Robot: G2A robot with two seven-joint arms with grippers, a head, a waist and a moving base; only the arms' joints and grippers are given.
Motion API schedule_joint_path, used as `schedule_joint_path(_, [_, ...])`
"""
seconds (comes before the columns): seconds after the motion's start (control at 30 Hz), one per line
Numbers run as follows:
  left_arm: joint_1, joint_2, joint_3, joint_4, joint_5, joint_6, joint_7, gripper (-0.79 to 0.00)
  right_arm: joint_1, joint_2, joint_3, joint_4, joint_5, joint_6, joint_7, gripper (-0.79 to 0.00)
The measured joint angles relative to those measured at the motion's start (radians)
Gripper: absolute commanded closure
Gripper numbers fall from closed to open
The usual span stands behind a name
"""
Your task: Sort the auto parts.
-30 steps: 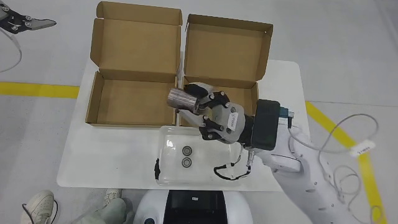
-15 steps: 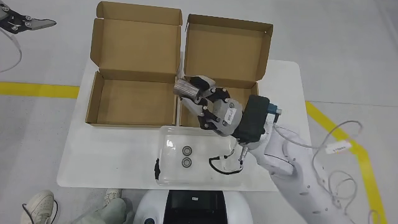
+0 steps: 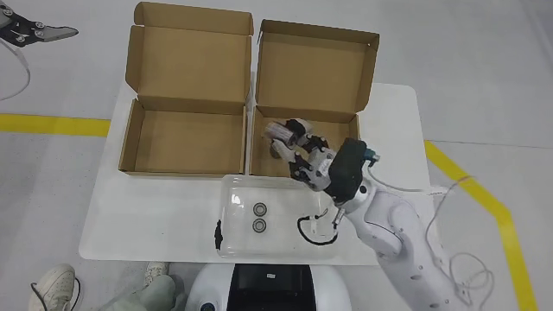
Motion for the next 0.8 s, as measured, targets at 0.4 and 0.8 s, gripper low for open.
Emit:
schedule_joint_path(0.4, [0.0,0.0,0.0,0.0,0.0,0.0,0.0,-0.785,-0.046,0.001,0.024,0.048,-0.081,0.176,0.158,0.0])
schedule_joint_path(0.8, [0.0,0.0,0.0,0.0,0.0,0.0,0.0,-0.785,0.058,-0.016,-0.032,0.101,-0.097,0.288,0.52,0.0])
